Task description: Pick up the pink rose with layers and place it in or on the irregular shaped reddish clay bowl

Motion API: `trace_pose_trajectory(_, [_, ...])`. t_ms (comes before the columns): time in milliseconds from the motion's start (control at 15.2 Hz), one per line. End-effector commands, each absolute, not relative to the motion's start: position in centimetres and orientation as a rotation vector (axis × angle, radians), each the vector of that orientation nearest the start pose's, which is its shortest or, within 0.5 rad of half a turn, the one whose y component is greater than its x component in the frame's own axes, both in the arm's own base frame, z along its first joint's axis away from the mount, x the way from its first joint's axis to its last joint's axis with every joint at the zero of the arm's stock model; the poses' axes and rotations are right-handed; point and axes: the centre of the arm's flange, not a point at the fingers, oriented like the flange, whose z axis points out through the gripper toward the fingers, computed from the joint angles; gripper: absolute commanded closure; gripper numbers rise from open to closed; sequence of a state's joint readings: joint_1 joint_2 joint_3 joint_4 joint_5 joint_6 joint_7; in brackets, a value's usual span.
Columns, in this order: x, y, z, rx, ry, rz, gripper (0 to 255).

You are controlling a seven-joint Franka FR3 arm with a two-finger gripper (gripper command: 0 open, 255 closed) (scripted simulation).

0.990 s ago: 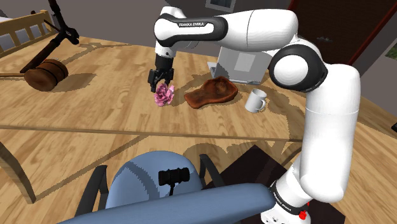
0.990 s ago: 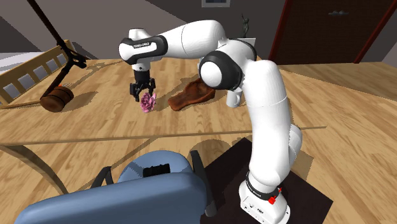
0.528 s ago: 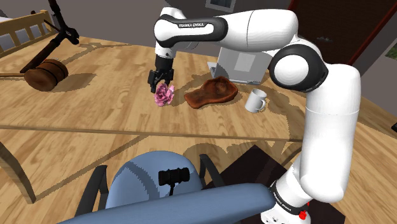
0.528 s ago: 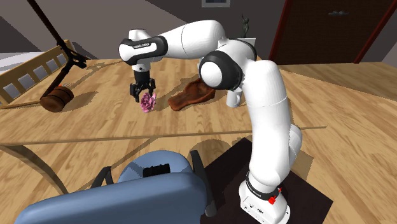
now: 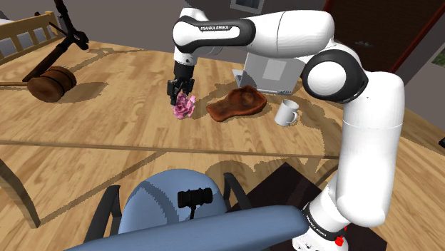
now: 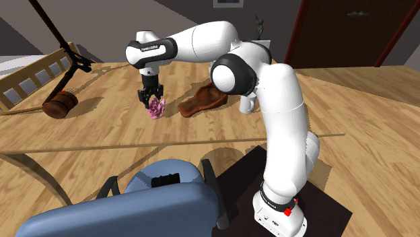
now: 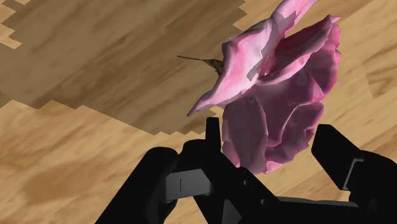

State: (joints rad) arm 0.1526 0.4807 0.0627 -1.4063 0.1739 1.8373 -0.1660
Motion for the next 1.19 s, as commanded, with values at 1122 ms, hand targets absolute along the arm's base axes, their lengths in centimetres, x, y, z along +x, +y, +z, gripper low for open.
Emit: trace_pose_trajectory(1122, [67.5,15.4,50.8,-2.908,-0.476,0.082,255])
